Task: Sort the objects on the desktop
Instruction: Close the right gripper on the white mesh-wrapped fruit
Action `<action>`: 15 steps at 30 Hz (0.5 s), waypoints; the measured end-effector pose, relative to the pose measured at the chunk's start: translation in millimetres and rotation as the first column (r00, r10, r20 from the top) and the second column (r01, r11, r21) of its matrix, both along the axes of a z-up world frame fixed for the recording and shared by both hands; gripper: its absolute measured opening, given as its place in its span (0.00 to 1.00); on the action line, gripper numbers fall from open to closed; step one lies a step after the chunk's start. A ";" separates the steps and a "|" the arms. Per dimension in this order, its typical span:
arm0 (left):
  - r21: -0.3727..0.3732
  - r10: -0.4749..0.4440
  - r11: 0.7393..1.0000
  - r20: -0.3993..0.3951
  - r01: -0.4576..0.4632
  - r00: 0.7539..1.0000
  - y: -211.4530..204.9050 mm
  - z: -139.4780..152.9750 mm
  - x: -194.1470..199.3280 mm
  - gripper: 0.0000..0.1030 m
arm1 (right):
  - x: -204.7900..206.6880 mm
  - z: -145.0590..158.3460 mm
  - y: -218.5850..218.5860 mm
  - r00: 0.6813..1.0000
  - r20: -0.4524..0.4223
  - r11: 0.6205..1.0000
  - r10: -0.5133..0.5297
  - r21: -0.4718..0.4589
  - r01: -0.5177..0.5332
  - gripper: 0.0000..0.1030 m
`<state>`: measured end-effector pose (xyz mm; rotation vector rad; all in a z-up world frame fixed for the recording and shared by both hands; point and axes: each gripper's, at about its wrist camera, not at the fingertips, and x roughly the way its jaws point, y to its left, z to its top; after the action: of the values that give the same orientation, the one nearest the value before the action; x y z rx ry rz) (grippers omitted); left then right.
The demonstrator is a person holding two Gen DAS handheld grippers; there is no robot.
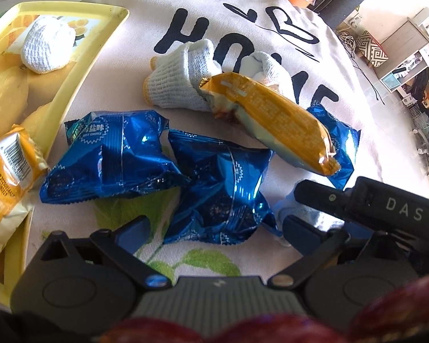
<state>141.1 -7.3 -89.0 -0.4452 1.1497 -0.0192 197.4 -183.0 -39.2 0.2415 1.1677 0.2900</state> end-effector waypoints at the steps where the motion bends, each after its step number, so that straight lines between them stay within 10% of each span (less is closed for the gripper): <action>1: 0.015 -0.008 1.000 0.011 0.008 1.000 -1.5 0.0 0.4 1.00 | -0.1 0.2 0.2 1.000 0.004 1.000 0.000 -0.004 0.000 0.66; 15: 0.056 -0.013 0.998 0.017 0.012 1.000 7.7 4.6 -7.5 1.00 | 7.9 3.3 -16.0 0.997 0.021 0.997 -0.079 -0.009 0.079 0.60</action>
<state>133.6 0.4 -84.3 -0.3876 1.1332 -0.0016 205.3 -199.0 -35.8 0.2743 1.1359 0.2169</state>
